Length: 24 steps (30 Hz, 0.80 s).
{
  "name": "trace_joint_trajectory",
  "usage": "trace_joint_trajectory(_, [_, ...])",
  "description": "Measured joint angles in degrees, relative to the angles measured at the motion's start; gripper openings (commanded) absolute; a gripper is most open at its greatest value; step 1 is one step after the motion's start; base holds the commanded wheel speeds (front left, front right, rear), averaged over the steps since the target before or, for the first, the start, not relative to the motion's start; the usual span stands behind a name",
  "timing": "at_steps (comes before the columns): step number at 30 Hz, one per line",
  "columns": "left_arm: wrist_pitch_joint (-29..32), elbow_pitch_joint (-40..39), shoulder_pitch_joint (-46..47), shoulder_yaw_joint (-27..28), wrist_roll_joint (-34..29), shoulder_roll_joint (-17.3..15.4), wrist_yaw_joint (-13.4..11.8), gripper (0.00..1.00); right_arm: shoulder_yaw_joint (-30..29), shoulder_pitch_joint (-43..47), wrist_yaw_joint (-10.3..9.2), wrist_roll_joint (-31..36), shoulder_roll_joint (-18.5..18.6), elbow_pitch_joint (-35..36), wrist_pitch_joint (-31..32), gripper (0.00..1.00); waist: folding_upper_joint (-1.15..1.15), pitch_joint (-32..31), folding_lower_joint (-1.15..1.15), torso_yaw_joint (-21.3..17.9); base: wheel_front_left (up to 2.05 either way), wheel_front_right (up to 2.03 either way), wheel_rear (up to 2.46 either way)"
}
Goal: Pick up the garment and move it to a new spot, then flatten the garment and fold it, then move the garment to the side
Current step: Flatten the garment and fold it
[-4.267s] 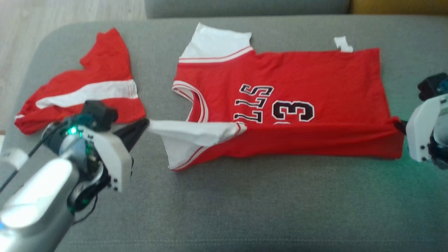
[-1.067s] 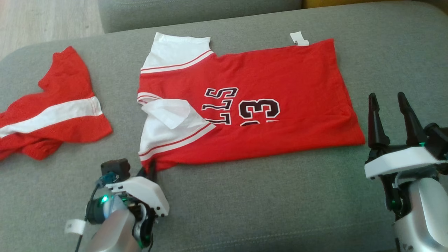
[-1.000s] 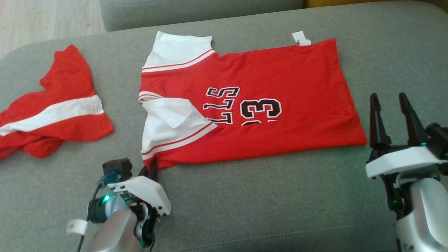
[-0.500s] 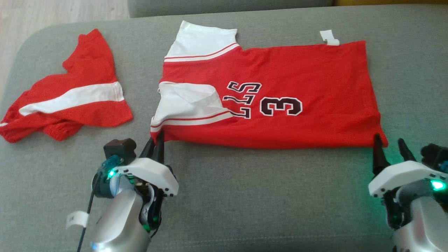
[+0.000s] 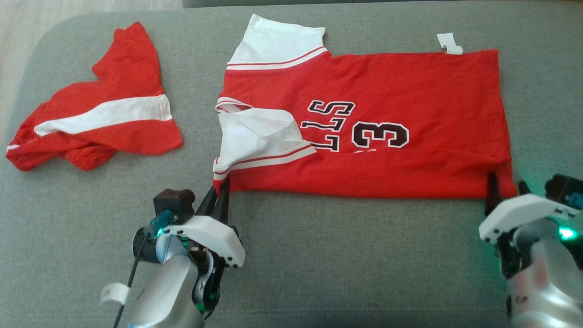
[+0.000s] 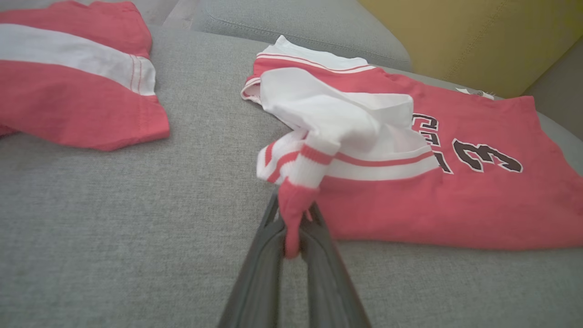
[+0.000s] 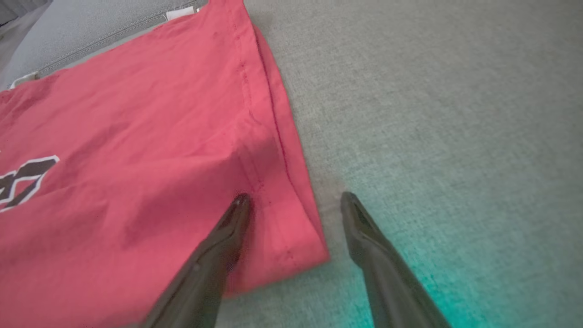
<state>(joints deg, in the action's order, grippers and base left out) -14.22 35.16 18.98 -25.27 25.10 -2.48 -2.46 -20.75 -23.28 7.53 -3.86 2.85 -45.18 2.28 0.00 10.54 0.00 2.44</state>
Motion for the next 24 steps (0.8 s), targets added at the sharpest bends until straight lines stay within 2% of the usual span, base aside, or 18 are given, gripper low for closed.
trace_joint_trajectory(3, [0.0,0.0,0.0,-0.1,-0.3,0.0,0.0,0.00,0.2,-2.2,0.00,0.2,0.0,-2.0,0.1,1.00,0.00,0.2,0.00,-0.1,0.00,0.00,0.00])
trace_joint_trajectory(4, [0.0,0.0,0.0,-0.1,-0.3,0.0,0.0,0.00,0.3,-2.6,0.00,0.4,0.0,-2.3,0.1,0.38,0.00,0.2,0.00,-0.2,0.00,0.00,0.00])
trace_joint_trajectory(5, [0.0,0.0,0.0,-0.2,-0.3,-0.1,0.0,0.00,0.4,-2.8,0.00,0.5,0.0,-2.7,0.1,0.00,0.00,0.1,0.00,-0.2,0.00,0.00,0.00])
trace_joint_trajectory(16, [0.0,1.1,-0.7,-0.6,-0.3,-1.1,-0.1,0.00,2.3,-2.3,0.00,1.7,0.7,-3.4,3.4,0.00,0.00,-3.3,0.00,-1.2,0.00,0.00,0.00])
trace_joint_trajectory(20, [0.5,1.4,-3.8,-1.1,-0.1,-1.7,0.0,0.00,5.1,0.9,0.00,0.1,2.0,-1.3,6.8,0.00,0.00,-5.6,0.00,-1.7,0.00,0.00,0.00])
trace_joint_trajectory(24, [0.5,-0.7,-6.9,0.1,1.7,-3.3,-0.1,0.00,8.0,4.8,0.00,-3.5,3.4,3.8,12.1,0.00,0.00,-7.9,0.00,-2.6,0.00,0.00,0.00])
